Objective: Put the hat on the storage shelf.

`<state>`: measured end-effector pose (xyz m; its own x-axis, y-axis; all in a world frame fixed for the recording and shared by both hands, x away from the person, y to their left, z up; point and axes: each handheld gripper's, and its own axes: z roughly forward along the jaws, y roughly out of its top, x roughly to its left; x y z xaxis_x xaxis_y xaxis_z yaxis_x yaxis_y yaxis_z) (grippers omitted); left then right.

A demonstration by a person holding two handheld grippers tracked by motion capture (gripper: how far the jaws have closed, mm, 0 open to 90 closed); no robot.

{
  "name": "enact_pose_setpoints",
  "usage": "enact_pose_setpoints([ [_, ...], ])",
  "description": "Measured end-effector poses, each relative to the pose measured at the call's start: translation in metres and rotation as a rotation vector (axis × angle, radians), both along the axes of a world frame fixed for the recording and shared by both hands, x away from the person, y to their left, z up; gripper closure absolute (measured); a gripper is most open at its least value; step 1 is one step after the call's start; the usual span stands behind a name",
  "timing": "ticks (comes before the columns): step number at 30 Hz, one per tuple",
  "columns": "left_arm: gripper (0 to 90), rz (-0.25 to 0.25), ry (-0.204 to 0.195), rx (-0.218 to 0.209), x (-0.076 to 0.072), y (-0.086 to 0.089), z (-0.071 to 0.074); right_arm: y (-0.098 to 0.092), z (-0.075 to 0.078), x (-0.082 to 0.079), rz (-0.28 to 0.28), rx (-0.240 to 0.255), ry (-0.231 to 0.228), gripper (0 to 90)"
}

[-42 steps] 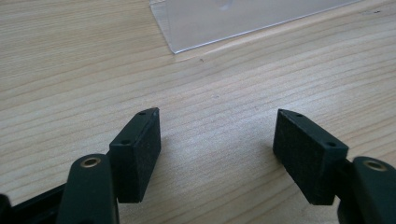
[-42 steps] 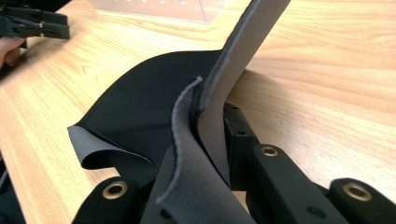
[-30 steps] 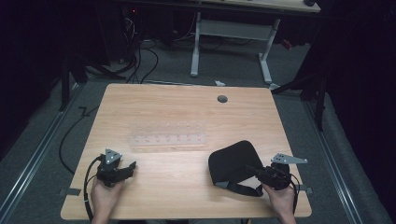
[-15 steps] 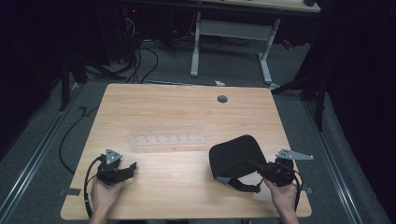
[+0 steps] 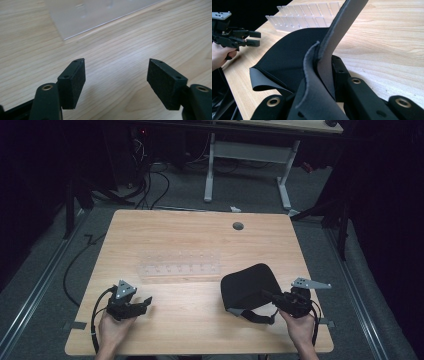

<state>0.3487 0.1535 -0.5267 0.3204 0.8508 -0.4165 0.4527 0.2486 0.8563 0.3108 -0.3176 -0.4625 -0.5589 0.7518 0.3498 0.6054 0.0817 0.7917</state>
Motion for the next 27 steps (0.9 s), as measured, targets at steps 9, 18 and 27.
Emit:
enact_pose_setpoints([
  [9, 31.9, -0.15, -0.066, 0.004, -0.013, -0.036, 0.029, 0.016, 0.011, 0.006, 0.043, -0.007, -0.018, 85.1],
  [18, 31.5, -0.247, -0.086, -0.032, -0.018, -0.061, 0.044, 0.039, 0.015, 0.014, 0.094, -0.013, -0.004, 85.1],
  [27, 32.6, -0.346, -0.094, -0.022, -0.031, -0.088, 0.046, 0.059, 0.015, 0.021, 0.127, -0.01, 0.006, 85.0],
])
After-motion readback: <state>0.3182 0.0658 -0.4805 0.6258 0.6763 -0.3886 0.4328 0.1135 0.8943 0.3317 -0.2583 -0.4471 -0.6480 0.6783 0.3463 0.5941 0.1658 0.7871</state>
